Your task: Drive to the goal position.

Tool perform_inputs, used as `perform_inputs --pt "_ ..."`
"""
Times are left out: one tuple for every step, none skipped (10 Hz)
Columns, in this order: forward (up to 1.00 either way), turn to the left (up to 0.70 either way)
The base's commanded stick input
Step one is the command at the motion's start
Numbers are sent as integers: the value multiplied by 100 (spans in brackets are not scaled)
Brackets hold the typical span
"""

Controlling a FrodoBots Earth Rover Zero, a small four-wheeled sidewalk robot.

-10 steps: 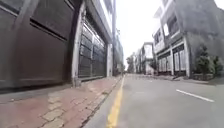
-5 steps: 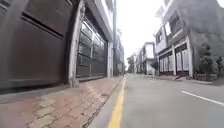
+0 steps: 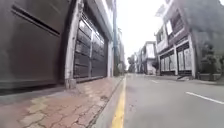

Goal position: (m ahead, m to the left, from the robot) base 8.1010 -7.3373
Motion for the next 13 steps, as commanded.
perform_inputs --pt "50 -50" --pt "50 -50" --pt "50 -50" --pt "50 -50" --pt "50 -50" --pt "50 -50" --pt "50 -50" --pt "50 -50" --pt "50 -50" --pt "50 -50" --pt "50 -50" --pt "50 -50" --pt "50 -50"
